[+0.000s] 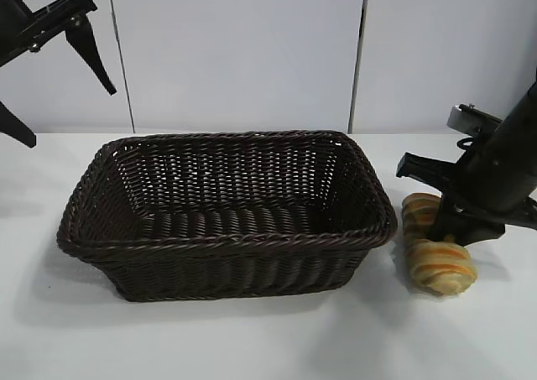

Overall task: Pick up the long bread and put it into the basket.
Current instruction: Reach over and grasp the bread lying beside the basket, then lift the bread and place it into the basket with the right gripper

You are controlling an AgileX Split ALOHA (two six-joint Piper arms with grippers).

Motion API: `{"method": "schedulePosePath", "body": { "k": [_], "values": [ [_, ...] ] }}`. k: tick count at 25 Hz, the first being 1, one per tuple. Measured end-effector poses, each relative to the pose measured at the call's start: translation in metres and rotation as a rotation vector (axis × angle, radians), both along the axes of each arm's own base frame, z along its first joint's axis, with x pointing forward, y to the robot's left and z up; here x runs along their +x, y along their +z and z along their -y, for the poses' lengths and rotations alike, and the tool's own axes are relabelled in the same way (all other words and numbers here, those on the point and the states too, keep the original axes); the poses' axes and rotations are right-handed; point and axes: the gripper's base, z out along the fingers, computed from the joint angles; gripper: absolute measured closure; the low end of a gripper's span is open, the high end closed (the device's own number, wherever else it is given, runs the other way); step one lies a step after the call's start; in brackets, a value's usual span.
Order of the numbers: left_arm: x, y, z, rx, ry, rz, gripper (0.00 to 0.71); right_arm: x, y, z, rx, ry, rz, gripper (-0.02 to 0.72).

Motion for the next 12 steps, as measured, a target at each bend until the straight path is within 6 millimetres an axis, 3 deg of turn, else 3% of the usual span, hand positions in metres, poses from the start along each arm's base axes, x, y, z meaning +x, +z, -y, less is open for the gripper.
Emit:
{"method": "schedulePosePath", "body": {
  "k": [5,9,12],
  "values": [
    [0.000,0.000,0.000,0.000,0.000,0.000,0.049,0.015,0.048,0.002,-0.050,0.021,0.057,0.619],
    [0.000,0.000,0.000,0.000,-0.001,-0.002,0.049,0.021,0.071,0.003,-0.089,0.069,0.052,0.619],
    [0.000,0.000,0.000,0.000,-0.001,-0.002,0.049,0.026,0.089,-0.008,-0.124,0.201,0.098,0.619]
  ]
}}
